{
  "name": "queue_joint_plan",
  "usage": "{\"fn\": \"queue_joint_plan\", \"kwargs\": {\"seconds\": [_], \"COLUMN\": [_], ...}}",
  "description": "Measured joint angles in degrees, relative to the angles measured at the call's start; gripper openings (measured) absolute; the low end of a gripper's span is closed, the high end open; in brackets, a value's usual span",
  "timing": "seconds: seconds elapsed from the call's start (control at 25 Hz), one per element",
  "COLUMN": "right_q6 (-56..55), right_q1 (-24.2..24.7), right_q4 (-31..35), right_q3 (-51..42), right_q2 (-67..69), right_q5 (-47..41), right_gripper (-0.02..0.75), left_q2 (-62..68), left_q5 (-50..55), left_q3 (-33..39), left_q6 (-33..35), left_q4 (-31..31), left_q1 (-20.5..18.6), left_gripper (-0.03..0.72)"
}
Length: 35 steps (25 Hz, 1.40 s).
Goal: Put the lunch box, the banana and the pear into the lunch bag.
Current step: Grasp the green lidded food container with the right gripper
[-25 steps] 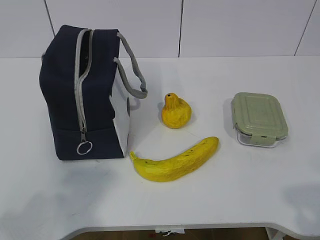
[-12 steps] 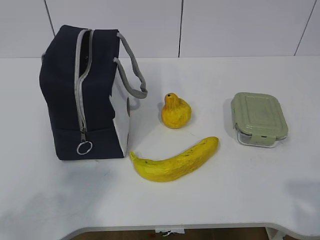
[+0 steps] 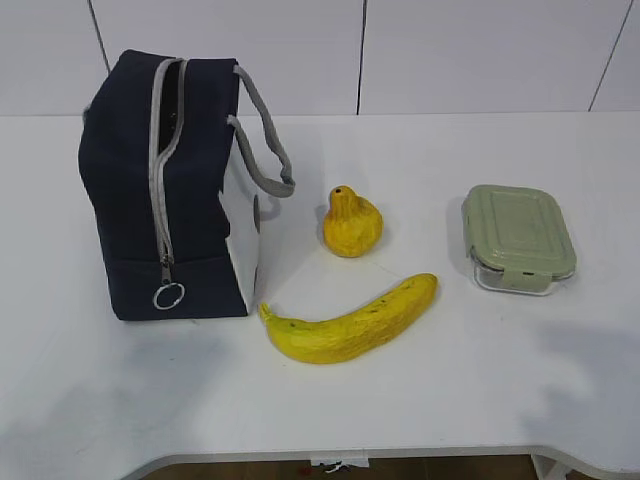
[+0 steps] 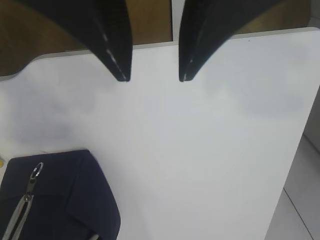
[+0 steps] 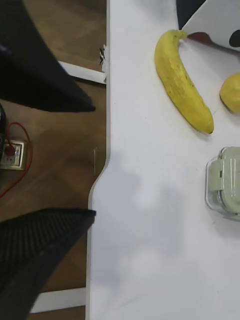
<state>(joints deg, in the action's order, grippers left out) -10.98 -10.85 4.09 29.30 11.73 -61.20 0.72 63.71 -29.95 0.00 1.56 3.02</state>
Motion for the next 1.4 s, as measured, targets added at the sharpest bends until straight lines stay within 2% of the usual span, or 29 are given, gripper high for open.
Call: {"fn": "queue_joint_plan", "kwargs": {"seconds": [0.16,0.4,0.76,1.16,1.4], "right_q6": [-0.56,-1.33,-1.44,-1.57,-0.96], "right_q1": [0.00,0.00,0.00,0.21,4.24], "right_q4": [0.40,0.53,0.42,-0.95,-1.08], "right_q3": [0.00,0.80,7.92,17.21,22.42], "right_q2": [3.77,11.44,26.26,40.08,46.93], "right_q5": [4.01,10.89,14.91,15.27,13.42], "right_gripper": [0.457,0.403,0.391,0.329,0.294], "left_q2": [0.00,0.00,0.00,0.00,0.00], "left_q5": [0.00,0.00,0.00,0.00,0.00], "left_q3": [0.00,0.00,0.00,0.00,0.00], "left_q6": [0.00,0.00,0.00,0.00,0.00], "left_q4": [0.00,0.00,0.00,0.00,0.00], "left_q1": [0.00,0.00,0.00,0.00,0.00], "left_gripper": [0.243,0.243,0.243,0.243,0.243]}}
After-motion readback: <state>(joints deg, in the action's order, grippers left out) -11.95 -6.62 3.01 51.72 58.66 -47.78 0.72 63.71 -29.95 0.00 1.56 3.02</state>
